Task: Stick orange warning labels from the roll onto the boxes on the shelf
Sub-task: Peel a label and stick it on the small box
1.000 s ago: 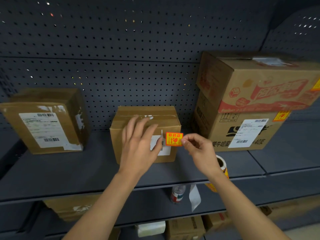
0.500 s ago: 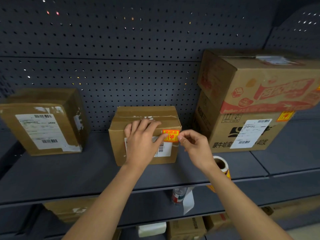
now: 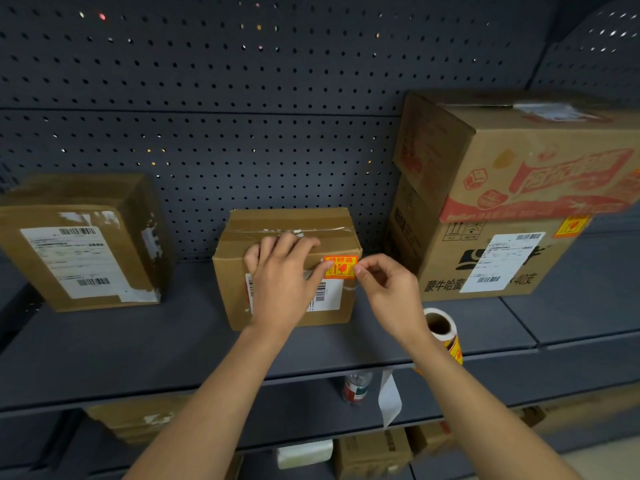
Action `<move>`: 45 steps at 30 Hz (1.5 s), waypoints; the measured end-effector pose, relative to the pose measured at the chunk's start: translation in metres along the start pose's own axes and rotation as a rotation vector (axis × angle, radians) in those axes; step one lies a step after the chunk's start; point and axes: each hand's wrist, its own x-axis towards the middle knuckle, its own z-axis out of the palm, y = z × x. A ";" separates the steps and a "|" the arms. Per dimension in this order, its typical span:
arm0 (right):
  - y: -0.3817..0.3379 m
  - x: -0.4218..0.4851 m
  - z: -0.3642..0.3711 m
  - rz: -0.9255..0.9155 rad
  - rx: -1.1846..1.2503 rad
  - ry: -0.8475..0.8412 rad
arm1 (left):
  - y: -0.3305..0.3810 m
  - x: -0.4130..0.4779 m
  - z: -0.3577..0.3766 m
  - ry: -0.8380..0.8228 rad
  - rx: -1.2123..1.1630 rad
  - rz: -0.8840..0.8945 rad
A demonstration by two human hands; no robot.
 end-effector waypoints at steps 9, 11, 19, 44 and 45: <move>0.009 -0.001 -0.010 -0.083 -0.179 0.065 | 0.003 0.001 0.000 0.015 -0.002 -0.022; 0.010 0.002 -0.011 -0.086 -0.148 0.067 | 0.002 0.001 0.000 0.016 -0.002 -0.017; 0.002 0.016 -0.003 -0.262 -0.254 -0.052 | 0.002 0.001 0.001 0.028 0.016 0.002; 0.019 0.013 0.002 -0.255 -0.327 -0.088 | -0.003 -0.006 0.001 -0.048 0.108 0.082; 0.019 0.013 0.002 -0.257 -0.333 -0.090 | -0.003 -0.006 0.000 -0.049 0.107 0.079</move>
